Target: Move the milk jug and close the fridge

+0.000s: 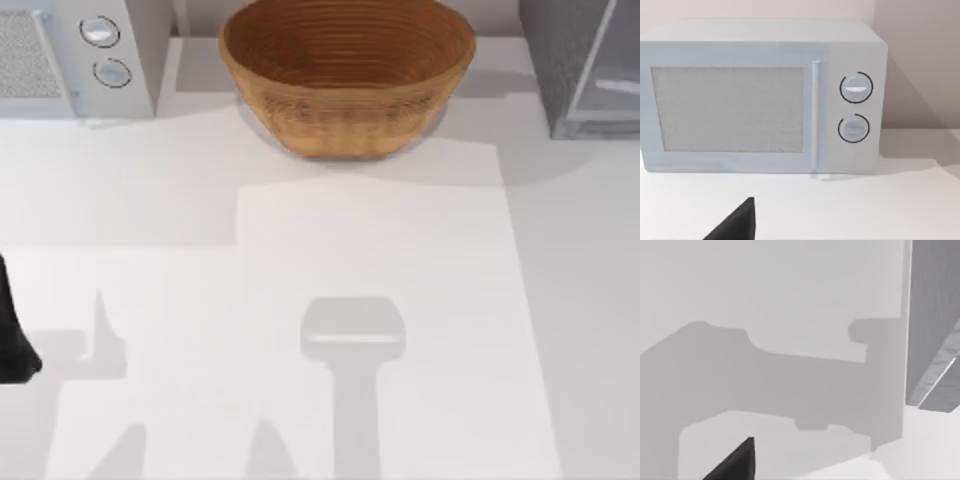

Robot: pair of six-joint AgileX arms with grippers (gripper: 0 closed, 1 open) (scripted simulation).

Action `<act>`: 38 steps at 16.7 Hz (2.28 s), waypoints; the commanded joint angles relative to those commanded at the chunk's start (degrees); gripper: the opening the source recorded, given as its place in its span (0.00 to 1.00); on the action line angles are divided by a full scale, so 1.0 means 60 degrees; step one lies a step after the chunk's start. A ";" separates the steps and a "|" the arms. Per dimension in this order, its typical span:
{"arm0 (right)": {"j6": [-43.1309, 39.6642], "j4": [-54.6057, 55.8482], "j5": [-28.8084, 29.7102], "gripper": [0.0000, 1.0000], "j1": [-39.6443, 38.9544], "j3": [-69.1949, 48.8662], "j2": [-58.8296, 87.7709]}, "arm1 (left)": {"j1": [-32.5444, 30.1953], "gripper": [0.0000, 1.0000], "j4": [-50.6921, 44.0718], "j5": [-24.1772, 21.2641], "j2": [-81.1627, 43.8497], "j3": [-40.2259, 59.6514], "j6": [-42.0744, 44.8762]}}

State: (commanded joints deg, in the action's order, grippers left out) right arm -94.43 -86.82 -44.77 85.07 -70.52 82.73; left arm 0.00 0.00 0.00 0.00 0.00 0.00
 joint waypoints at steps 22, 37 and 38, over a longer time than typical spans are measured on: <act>0.1093 0.4446 -0.0978 1.00 0.0283 -0.0760 0.3522 | 0.0000 1.00 0.0000 0.0000 0.0000 0.0000 0.0000; 0.9940 1.1852 0.0495 1.00 -0.5333 -0.0533 0.3634 | 0.0000 1.00 0.0000 0.0000 0.0000 0.0000 0.0000; 0.9940 1.1852 0.0495 1.00 -0.5333 -0.0533 0.3634 | 0.0000 1.00 0.0000 0.0000 0.0000 0.0000 0.0000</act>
State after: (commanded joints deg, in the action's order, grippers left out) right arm -34.79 -15.70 -41.80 53.07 -73.72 104.53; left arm 0.00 0.00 0.00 0.00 0.00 0.00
